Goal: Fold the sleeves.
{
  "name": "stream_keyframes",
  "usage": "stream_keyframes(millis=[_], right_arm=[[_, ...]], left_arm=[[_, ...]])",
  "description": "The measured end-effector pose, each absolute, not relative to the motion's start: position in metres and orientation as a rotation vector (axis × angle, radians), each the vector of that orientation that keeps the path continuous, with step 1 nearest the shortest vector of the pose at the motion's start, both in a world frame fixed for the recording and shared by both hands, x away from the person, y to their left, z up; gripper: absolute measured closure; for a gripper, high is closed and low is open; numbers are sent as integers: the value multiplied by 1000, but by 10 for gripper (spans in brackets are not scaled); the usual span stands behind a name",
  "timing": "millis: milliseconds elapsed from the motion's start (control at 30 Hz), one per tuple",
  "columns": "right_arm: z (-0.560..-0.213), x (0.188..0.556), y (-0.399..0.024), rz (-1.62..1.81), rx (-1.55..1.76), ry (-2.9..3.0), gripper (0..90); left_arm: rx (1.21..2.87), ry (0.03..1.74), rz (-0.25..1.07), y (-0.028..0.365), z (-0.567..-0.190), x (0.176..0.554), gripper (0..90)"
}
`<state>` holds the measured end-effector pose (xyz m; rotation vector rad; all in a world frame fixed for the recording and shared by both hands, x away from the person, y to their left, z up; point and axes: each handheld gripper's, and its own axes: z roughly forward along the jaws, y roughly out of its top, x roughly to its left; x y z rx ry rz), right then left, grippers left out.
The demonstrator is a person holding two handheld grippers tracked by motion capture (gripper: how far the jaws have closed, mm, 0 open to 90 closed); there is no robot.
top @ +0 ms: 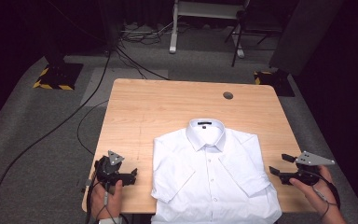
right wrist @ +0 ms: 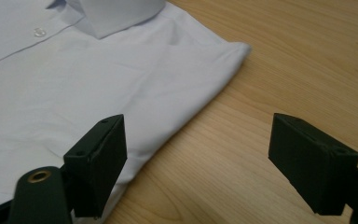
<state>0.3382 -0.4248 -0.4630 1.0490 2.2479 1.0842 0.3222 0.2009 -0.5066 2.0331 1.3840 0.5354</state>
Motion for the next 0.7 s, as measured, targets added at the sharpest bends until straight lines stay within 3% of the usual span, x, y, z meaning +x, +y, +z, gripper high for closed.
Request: stream_keyframes(millis=[700], right_arm=[[-503,350,-465,967,1258,2211,183]], left_arm=[[2034,1383,535,201,-507,322,3]])
